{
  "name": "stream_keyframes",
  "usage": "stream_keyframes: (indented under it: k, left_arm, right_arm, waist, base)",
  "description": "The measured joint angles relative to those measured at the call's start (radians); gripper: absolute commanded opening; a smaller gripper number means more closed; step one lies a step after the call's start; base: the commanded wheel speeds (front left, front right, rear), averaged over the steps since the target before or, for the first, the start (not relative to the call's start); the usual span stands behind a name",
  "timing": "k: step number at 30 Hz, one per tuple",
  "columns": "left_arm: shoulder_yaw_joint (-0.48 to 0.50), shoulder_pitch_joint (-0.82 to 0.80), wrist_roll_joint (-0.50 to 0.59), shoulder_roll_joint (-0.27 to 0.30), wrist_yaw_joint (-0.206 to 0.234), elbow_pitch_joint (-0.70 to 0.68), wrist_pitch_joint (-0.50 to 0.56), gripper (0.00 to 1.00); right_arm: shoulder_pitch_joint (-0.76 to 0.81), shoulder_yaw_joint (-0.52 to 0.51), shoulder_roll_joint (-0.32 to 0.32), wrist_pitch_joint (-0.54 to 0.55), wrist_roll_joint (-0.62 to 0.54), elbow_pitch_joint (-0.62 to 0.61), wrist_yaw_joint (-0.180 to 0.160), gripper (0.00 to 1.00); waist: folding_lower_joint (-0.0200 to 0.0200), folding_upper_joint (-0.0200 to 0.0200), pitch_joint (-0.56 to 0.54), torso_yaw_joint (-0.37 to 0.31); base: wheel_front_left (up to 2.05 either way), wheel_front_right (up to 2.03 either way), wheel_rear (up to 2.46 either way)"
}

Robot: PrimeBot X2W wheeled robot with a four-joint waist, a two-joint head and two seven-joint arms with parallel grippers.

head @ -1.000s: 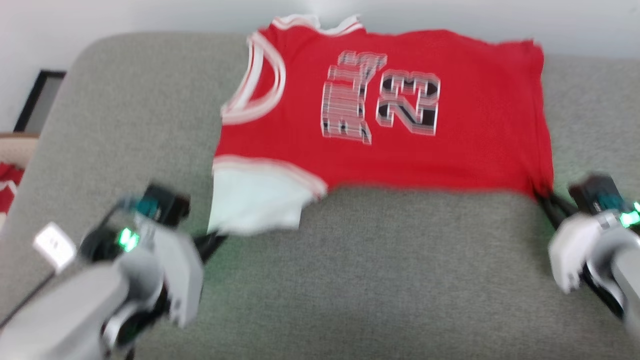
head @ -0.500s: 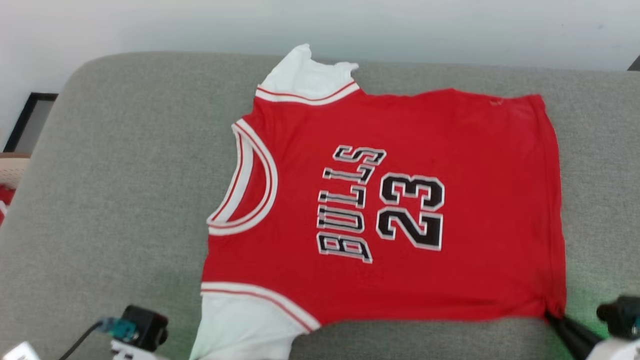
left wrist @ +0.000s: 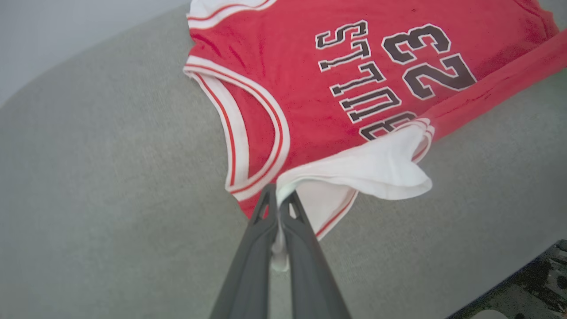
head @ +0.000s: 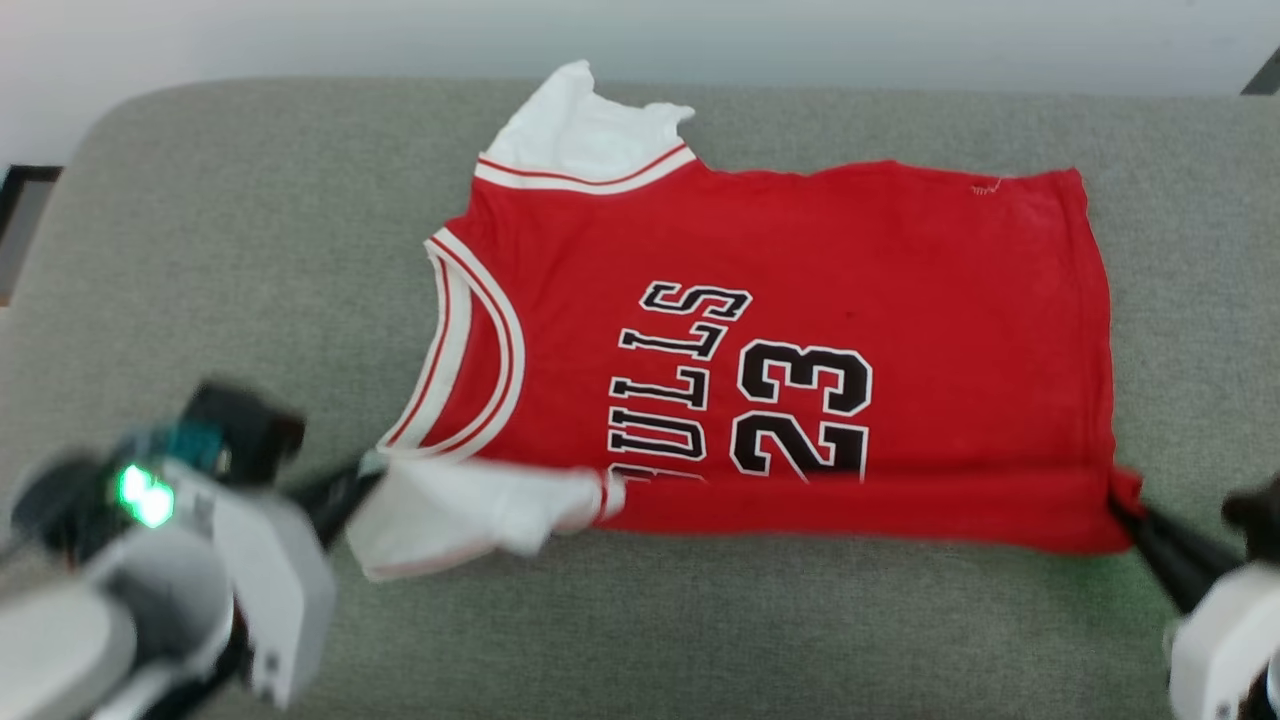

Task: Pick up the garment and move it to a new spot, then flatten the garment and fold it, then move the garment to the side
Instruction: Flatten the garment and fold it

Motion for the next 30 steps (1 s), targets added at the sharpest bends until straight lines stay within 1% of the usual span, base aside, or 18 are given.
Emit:
stream_keyframes:
  k: [2,6,10,15,18,21,25,28,29,30]
  left_arm:
    - [0.010,-0.075,0.030,-0.032,-0.045,0.035,0.033,0.00]
    - [0.014,-0.209,0.071,-0.131,-0.143,0.158,0.086,0.00]
    - [-0.004,-0.306,0.086,-0.252,-0.231,0.332,0.124,0.00]
    - [-0.033,-0.363,0.068,-0.382,-0.316,0.569,0.154,0.00]
    - [-0.047,-0.376,0.049,-0.442,-0.349,0.685,0.169,0.00]
    - [-0.059,-0.391,0.025,-0.488,-0.376,0.788,0.197,0.00]
    - [-0.067,-0.400,-0.006,-0.534,-0.394,0.895,0.242,0.00]
    - [-0.061,-0.416,-0.021,-0.558,-0.399,0.949,0.246,0.00]
    - [-0.062,-0.421,-0.022,-0.565,-0.400,0.963,0.246,0.10]
    - [-0.060,-0.426,-0.022,-0.572,-0.402,0.977,0.244,0.30]
  right_arm:
    - [-0.066,0.008,-0.009,0.018,0.000,0.021,0.000,0.00]
    - [-0.212,0.063,-0.026,0.022,0.007,0.111,0.000,0.00]
    - [-0.340,0.119,-0.025,0.015,0.027,0.225,0.000,0.00]
    - [-0.449,0.209,-0.022,0.011,0.065,0.363,0.000,0.00]
    - [-0.493,0.266,-0.021,0.012,0.095,0.428,0.000,0.00]
    - [-0.530,0.301,-0.023,0.018,0.131,0.469,0.000,0.00]
    - [-0.571,0.339,-0.024,0.032,0.172,0.508,0.000,0.00]
    - [-0.593,0.357,-0.024,0.044,0.197,0.531,0.000,0.00]
    - [-0.601,0.360,-0.024,0.048,0.203,0.540,0.001,0.00]
    - [-0.607,0.364,-0.023,0.050,0.210,0.548,0.001,0.00]
  waist:
    - [0.0000,0.0000,0.011,-0.005]
    - [0.0000,0.0000,0.034,-0.013]
    - [0.0000,0.0000,0.057,-0.018]
    - [0.0000,0.0000,0.080,-0.020]
    - [0.0000,0.0000,0.091,-0.020]
    - [0.0000,0.0000,0.098,-0.020]
    - [0.0000,0.0000,0.105,-0.023]
    - [0.0000,0.0000,0.107,-0.025]
    - [0.0000,0.0000,0.107,-0.025]
    - [0.0000,0.0000,0.106,-0.025]
  base:
    - [0.00,0.00,0.00]
    - [0.00,0.00,0.00]
    - [0.00,0.00,0.00]
    - [0.00,0.00,0.00]
    - [0.00,0.00,0.00]
    - [0.00,0.00,0.00]
    - [0.00,0.00,0.00]
    - [0.00,0.00,0.00]
    - [0.00,0.00,0.00]
    - [0.00,0.00,0.00]
